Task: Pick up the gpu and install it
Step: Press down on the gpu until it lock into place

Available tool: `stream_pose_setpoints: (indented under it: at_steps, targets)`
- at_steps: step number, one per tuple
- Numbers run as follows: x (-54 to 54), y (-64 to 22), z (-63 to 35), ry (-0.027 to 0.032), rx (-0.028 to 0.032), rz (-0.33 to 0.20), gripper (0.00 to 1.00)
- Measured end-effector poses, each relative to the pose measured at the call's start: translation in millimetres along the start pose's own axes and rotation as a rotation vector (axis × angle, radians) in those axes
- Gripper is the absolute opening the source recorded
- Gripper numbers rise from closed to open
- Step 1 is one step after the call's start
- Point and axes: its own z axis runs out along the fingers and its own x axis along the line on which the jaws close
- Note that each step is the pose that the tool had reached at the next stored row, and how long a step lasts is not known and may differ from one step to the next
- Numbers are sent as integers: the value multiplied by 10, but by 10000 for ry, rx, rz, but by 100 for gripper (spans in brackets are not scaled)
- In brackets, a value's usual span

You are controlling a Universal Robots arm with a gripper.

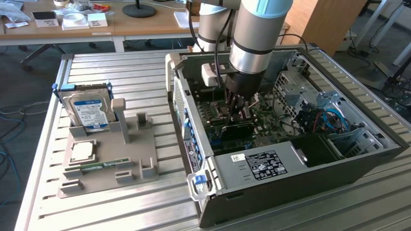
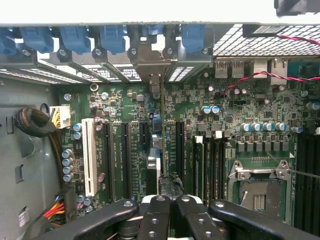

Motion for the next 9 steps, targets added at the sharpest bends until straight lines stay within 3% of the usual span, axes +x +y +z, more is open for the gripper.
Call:
stream_pose_setpoints:
  at_steps: [4, 9]
  targets:
    - [-2, 0, -36, -28, 12, 1, 11]
    - [-2, -2, -142, -1, 1, -1, 11]
